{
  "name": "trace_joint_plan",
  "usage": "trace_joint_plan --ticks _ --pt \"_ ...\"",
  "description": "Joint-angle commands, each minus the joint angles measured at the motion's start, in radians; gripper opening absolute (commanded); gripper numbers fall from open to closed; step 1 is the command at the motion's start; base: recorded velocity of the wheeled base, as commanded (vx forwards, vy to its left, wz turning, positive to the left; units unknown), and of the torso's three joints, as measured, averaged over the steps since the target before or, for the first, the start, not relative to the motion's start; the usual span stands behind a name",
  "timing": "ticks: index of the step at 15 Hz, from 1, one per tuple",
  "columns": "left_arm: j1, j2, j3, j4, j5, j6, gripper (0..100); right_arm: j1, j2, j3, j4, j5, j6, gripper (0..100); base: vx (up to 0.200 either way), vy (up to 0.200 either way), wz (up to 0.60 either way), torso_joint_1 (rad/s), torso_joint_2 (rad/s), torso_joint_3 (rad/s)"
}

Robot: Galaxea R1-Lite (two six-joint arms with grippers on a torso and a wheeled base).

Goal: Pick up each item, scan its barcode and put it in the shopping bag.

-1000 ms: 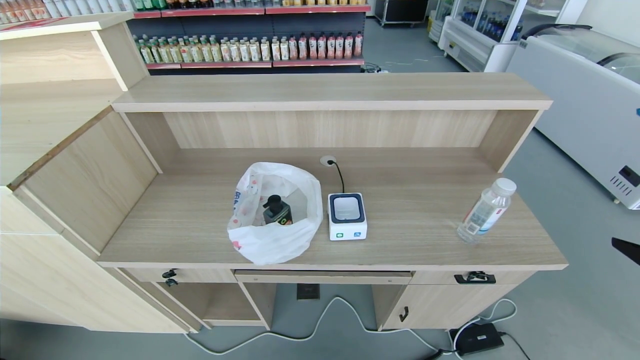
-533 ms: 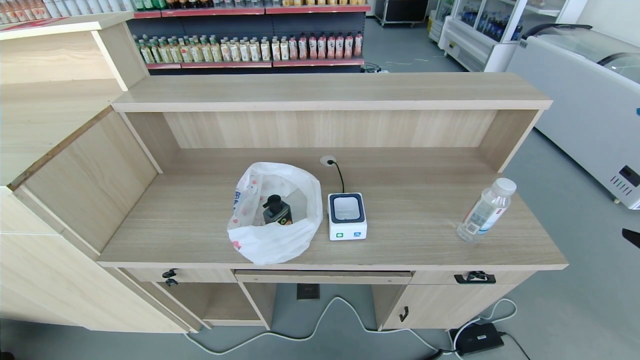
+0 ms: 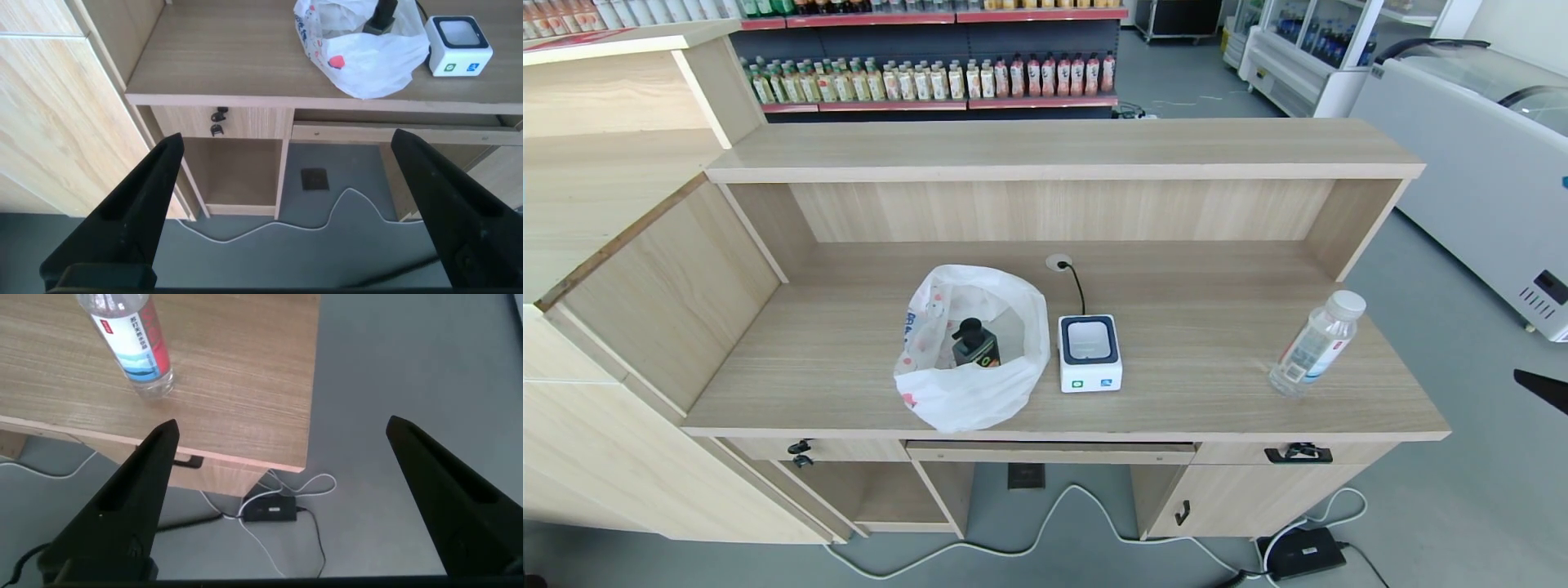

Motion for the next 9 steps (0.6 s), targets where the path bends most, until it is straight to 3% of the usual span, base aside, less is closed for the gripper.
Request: trace_joint_plan --ticks 1,9 --pt "0.0 0.0 0.0 0.0 0.001 0.0 100 0.034 0.064 -0.004 0.003 0.005 -0.001 100 0.0 0.0 0.0 0.0 0.0 0.0" --pt "0.0 0.0 0.0 0.0 -0.001 0.0 100 0.197 0.228 -0.11 -0.056 0.032 -0.001 100 0.0 0.0 0.0 0.0 0.0 0.0"
